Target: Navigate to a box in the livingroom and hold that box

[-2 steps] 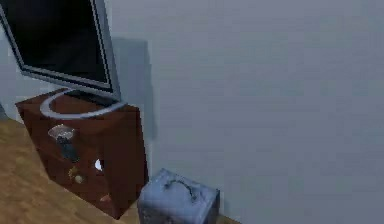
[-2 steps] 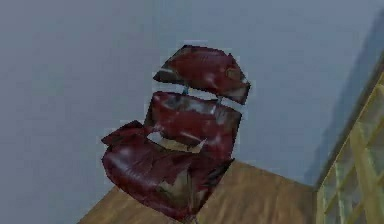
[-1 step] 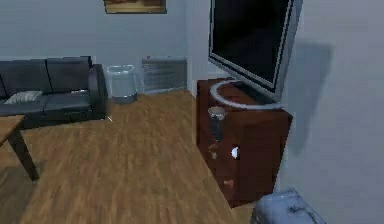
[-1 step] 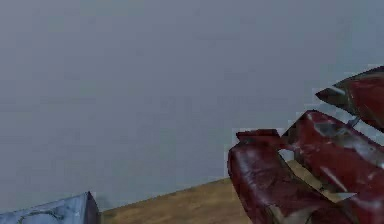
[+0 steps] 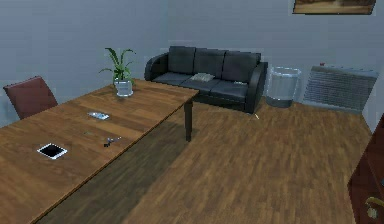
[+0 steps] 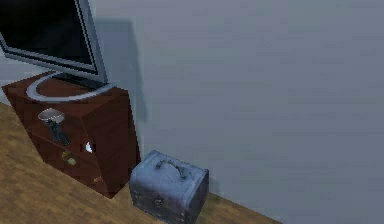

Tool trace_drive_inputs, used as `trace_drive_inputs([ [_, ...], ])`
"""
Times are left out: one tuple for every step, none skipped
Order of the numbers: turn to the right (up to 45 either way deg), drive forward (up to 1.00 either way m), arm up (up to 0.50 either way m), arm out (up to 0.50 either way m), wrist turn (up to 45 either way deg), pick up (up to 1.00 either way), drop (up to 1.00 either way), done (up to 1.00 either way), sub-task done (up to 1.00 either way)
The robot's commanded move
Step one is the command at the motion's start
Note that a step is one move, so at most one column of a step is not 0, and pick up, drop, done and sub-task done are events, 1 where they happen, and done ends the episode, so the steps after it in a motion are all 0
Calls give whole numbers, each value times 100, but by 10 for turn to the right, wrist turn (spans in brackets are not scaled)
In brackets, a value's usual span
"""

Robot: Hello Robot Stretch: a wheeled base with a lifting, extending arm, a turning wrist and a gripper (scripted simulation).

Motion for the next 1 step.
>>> trace_drive_inputs([
  [0, 0, 10, 0, 0, 0, 0, 0, 0],
])
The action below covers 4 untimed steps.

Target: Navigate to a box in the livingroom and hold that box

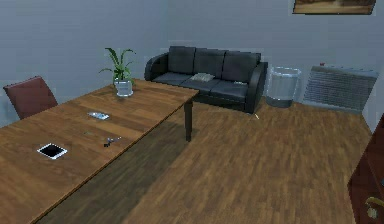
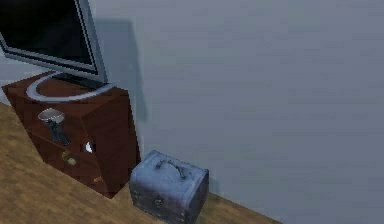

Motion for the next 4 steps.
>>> trace_drive_inputs([
  [0, 0, 0, 42, 0, 0, 0, 0, 0],
  [0, 0, 0, 0, 450, 0, 0, 0, 0],
  [0, 0, 0, 0, 450, 0, 0, 0, 0],
  [0, 0, 0, 0, 450, 0, 0, 0, 0],
])
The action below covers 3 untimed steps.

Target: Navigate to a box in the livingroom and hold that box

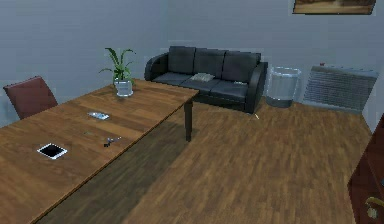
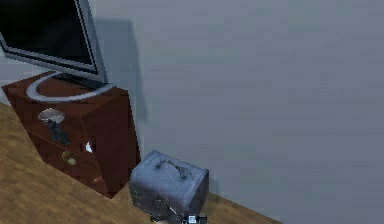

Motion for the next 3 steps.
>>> trace_drive_inputs([
  [0, 0, 0, 0, 450, 0, 0, 0, 0],
  [0, 0, 0, 0, 30, 0, 0, 0, 0],
  [0, 0, 0, 0, 0, 100, 0, 0, 0],
])
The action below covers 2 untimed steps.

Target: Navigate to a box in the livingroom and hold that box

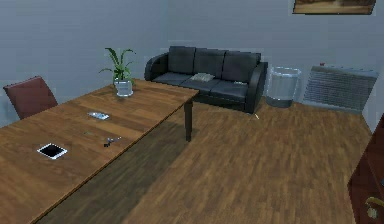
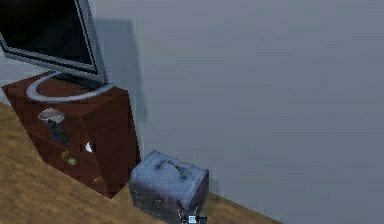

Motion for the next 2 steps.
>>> trace_drive_inputs([
  [0, 0, 10, 0, 0, 0, 0, 0, 0],
  [0, 0, 0, 0, 0, 0, 0, 100, 0],
])
